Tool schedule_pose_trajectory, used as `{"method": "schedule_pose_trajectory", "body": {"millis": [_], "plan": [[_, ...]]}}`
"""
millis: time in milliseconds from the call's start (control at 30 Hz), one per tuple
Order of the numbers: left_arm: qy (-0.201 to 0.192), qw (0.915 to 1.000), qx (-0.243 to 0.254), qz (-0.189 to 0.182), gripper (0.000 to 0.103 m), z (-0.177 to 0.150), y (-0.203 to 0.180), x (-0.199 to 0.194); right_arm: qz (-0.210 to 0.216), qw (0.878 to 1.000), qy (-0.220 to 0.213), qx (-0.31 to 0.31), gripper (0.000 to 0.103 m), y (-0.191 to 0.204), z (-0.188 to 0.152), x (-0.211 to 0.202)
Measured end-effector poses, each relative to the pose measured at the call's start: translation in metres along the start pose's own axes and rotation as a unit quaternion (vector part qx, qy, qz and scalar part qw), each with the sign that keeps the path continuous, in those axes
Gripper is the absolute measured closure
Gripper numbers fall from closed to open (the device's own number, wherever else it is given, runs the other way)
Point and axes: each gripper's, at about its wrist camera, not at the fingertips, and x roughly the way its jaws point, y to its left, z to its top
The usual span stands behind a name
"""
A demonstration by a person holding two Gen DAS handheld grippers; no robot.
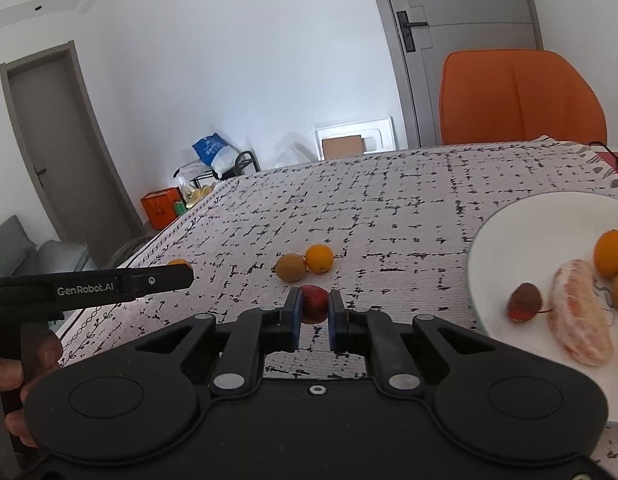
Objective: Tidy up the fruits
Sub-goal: 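Carry the orange with the left gripper while the right gripper carries the plum to the plate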
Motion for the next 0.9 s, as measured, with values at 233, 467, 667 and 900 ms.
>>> {"method": "schedule_pose_trajectory", "body": {"millis": [233,467,667,900], "plan": [[-0.002,0.9999,0.010,-0.014,0.078,0.002,-0.019,0.002,-0.012,1.000,-0.019,0.010,0.092,-0.015,0.002,-0.020],[-0.001,0.9990,0.027,-0.036,0.078,0.001,-0.048,0.007,-0.036,0.998,-0.040,0.025,0.092,-0.038,0.003,-0.046],[-0.001,0.9977,0.040,-0.054,0.078,-0.001,-0.072,0.009,-0.058,0.996,-0.052,0.037,0.092,-0.057,0.000,-0.065],[0.004,0.9957,0.057,-0.073,0.078,-0.004,-0.096,0.013,-0.079,0.994,-0.058,0.048,0.092,-0.074,-0.008,-0.081]]}}
